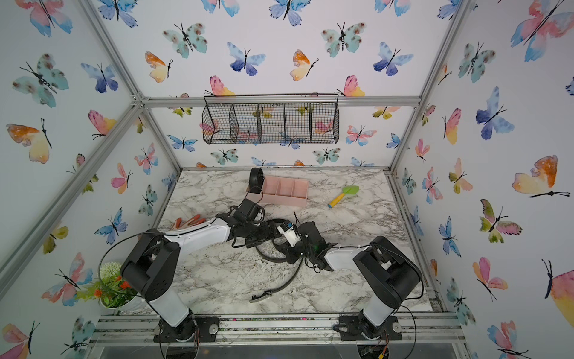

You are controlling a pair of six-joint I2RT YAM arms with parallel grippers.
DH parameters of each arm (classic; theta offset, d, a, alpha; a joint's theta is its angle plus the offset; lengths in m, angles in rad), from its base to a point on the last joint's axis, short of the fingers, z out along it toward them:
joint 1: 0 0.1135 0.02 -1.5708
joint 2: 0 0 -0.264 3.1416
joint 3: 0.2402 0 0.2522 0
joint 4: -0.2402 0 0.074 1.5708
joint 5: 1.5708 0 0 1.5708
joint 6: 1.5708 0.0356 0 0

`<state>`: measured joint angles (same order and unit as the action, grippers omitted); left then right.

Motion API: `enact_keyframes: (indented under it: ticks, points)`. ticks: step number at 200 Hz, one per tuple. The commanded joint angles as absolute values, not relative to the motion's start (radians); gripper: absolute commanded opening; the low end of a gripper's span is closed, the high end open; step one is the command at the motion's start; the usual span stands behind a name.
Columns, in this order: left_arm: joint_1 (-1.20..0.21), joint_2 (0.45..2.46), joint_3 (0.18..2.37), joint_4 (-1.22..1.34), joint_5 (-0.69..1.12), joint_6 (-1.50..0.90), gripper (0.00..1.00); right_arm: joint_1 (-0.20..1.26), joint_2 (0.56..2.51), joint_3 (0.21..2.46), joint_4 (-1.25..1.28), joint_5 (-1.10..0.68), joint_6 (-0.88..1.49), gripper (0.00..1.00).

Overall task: Place the belts into the storage roll
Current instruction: Roll the belt at the center of the board.

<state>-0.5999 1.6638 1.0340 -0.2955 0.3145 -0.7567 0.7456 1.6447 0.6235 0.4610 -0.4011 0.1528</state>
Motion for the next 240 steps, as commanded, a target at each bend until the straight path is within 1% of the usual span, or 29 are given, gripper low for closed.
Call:
enact_keyframes:
  ticks: [1,17,28,41,54,65,85,92,97,103,119,139,154,163,175,192,208,240]
  points:
    - [-0.565,1.536,0.973,-0.265,0.301,-0.791,0.98,0.749,1.625,0.634,0.445,-0.410,0.145,0.03]
    - [-0.538,1.424,0.926,-0.272,0.266,-0.800,0.98,0.749,1.621,0.637,0.431,-0.406,0.134,0.03]
    - [-0.534,1.329,0.891,-0.276,0.200,-0.808,0.98,0.749,1.621,0.640,0.422,-0.402,0.130,0.03]
    - [-0.536,1.210,0.816,-0.232,0.170,-0.808,0.98,0.749,1.622,0.643,0.412,-0.397,0.122,0.03]
    - [-0.538,1.102,0.697,-0.071,0.200,-0.788,0.98,0.747,1.623,0.647,0.399,-0.381,0.113,0.03]
    - [-0.537,1.017,0.584,0.026,0.223,-0.825,0.98,0.747,1.623,0.652,0.389,-0.372,0.107,0.03]
    - [-0.537,0.956,0.432,0.206,0.304,-0.856,0.98,0.745,1.626,0.667,0.368,-0.368,0.092,0.03]
    - [-0.538,0.959,0.425,0.205,0.353,-0.831,0.98,0.744,1.628,0.675,0.357,-0.365,0.088,0.03]
    - [-0.538,0.962,0.439,0.151,0.389,-0.799,0.98,0.743,1.629,0.680,0.350,-0.362,0.083,0.03]
    - [-0.544,0.970,0.454,0.086,0.362,-0.777,0.98,0.740,1.631,0.685,0.345,-0.361,0.078,0.03]
    - [-0.612,0.994,0.476,0.019,0.352,-0.699,0.98,0.730,1.631,0.701,0.330,-0.366,0.067,0.03]
    - [-0.821,1.019,0.545,-0.108,0.143,-0.594,0.98,0.712,1.634,0.725,0.294,-0.375,0.048,0.03]
    - [-0.941,1.096,0.615,-0.214,0.026,-0.557,0.98,0.696,1.632,0.742,0.265,-0.391,0.036,0.03]
    - [-0.980,1.143,0.635,-0.240,0.007,-0.551,1.00,0.687,1.632,0.750,0.253,-0.401,0.030,0.03]
    - [-1.027,1.190,0.651,-0.243,0.000,-0.543,0.98,0.676,1.632,0.759,0.234,-0.412,0.024,0.03]
    - [-1.100,1.260,0.689,-0.275,-0.056,-0.523,0.93,0.668,1.640,0.774,0.204,-0.420,0.021,0.03]
    - [-1.156,1.350,0.742,-0.338,-0.120,-0.516,0.92,0.658,1.646,0.778,0.196,-0.434,0.020,0.03]
    - [-1.240,1.485,0.810,-0.341,-0.168,-0.486,0.92,0.642,1.660,0.781,0.202,-0.459,0.031,0.03]
